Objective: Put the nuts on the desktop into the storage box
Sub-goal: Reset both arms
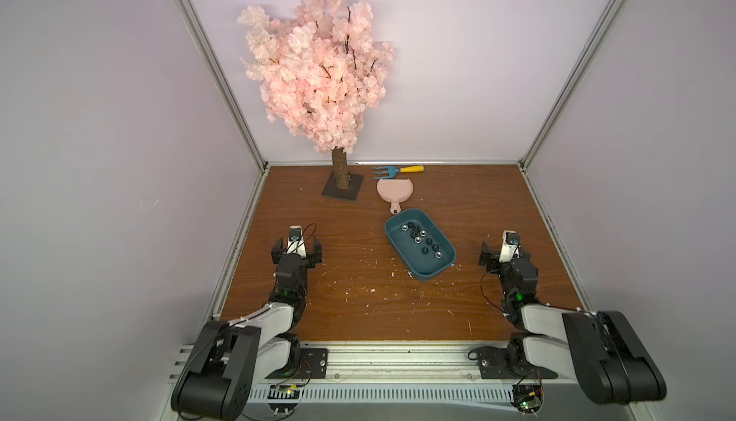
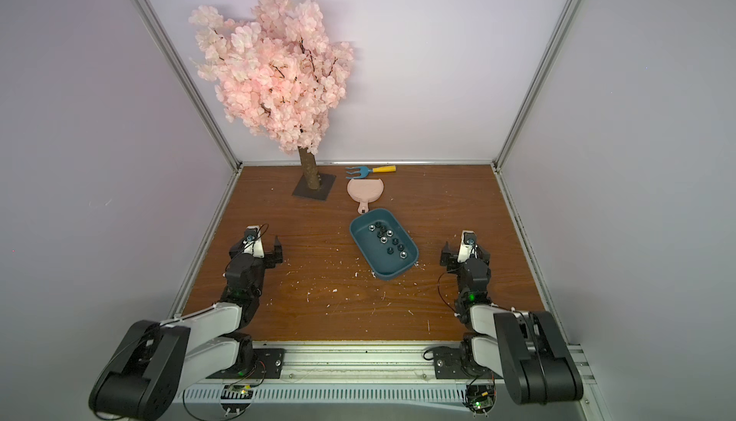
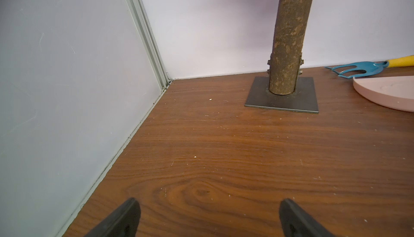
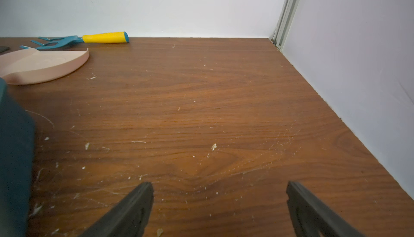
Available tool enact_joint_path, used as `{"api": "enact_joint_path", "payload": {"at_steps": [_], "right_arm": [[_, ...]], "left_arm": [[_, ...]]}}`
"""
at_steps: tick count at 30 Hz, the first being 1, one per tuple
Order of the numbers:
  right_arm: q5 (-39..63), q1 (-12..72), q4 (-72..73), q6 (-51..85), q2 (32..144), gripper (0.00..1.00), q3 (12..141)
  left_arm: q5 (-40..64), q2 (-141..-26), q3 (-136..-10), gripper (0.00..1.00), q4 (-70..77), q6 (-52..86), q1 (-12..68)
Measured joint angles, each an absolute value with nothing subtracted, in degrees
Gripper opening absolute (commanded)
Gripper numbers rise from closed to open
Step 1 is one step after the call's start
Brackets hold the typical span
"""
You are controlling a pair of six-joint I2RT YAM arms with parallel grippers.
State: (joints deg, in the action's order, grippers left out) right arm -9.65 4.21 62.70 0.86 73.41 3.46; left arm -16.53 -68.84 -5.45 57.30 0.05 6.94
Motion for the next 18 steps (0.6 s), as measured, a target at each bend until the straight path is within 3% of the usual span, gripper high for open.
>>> {"api": "enact_joint_path", "payload": {"at_steps": [8,18], "right_arm": [[-4.67,4.05,75.81,-1.52,87.68,0.99,8.21],[-5.69,3.99,76.29,-1.78,88.53,0.99,9.82]], "left_arm": [[-15.2,-82.15,-9.08,1.0,69.54,0.01,6.22],[-11.4,-89.12,-9.54,1.0,77.45,1.02,2.85]]}}
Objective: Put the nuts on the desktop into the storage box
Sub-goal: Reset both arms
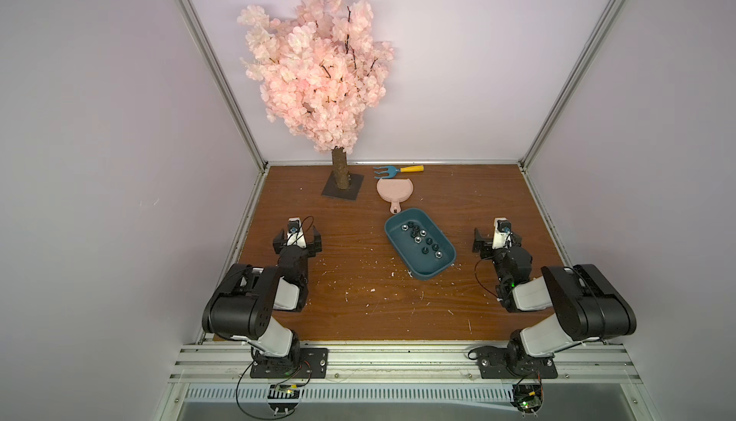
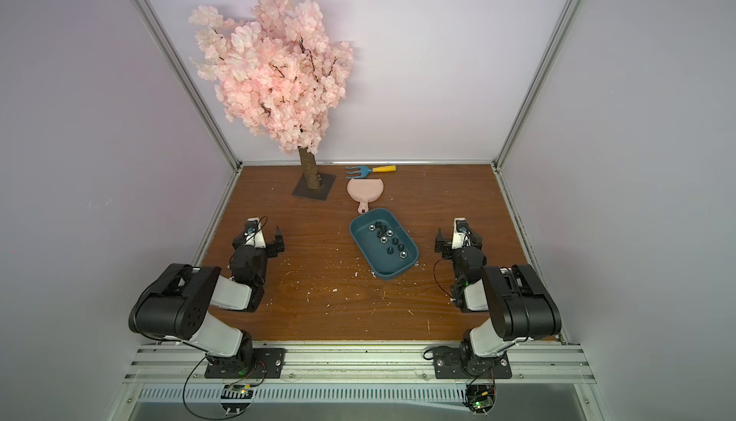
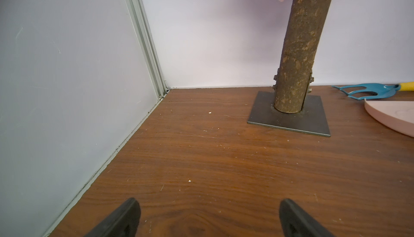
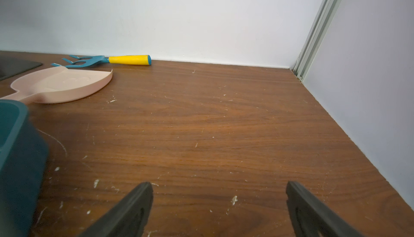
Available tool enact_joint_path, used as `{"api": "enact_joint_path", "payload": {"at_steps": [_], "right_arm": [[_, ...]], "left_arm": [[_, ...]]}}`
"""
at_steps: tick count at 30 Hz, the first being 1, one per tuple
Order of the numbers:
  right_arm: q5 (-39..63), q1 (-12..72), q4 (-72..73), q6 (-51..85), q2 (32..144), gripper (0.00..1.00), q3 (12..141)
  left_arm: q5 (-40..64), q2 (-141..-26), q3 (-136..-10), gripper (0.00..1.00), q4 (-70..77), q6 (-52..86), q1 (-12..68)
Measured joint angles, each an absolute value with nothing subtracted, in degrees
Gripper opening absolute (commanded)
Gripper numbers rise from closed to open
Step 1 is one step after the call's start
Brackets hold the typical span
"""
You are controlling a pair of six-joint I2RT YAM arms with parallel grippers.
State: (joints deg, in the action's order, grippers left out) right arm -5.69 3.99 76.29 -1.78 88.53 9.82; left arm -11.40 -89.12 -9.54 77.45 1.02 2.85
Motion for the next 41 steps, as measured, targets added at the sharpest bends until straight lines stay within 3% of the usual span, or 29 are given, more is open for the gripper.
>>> {"api": "enact_joint_path", "payload": {"at_steps": [41], "right_arm": [[-5.69,3.99,75.16,-1.72,88.62,0.99,11.25]], "left_arm": [[-12.29,-89.12,-9.28,1.0,78.7,3.49,2.04]]}}
